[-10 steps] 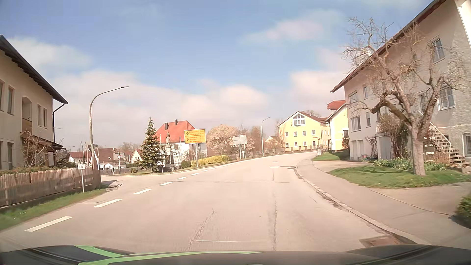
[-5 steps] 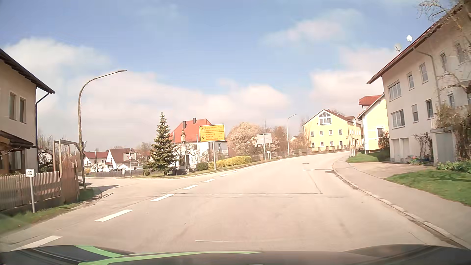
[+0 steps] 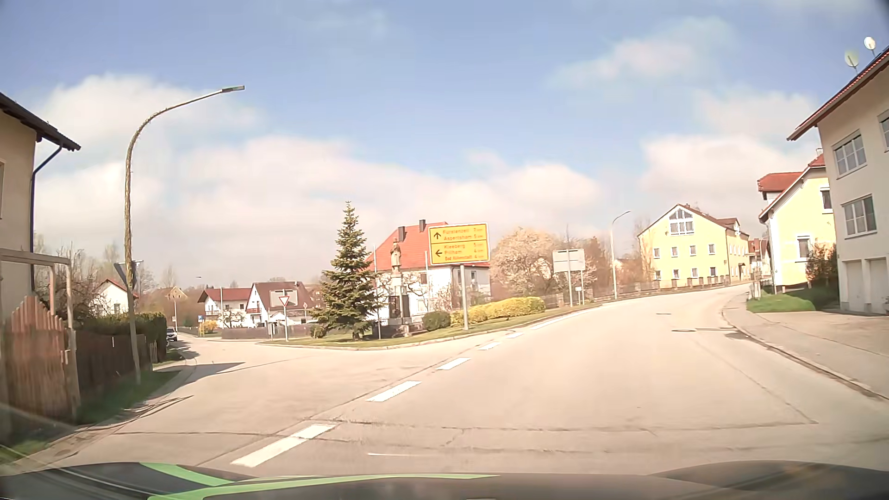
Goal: Follow the waypoints while adhering to traffic rules and regulations
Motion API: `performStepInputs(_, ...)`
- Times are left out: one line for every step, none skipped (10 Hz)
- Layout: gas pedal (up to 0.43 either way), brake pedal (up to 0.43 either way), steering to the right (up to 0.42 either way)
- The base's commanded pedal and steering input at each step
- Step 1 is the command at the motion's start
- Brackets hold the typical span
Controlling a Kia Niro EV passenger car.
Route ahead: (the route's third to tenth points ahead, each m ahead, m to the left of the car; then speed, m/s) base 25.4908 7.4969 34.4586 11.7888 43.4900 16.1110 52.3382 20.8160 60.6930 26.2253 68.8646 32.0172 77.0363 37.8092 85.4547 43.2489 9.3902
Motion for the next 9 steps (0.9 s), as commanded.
performStepInputs(0.000, 0.000, -0.118)
performStepInputs(0.000, 0.000, -0.124)
performStepInputs(0.000, 0.000, -0.127)
performStepInputs(0.008, 0.000, -0.128)
performStepInputs(0.008, 0.000, -0.128)
performStepInputs(0.020, 0.000, -0.124)
performStepInputs(0.020, 0.000, -0.122)
performStepInputs(0.020, 0.000, -0.120)
performStepInputs(0.020, 0.000, -0.111)
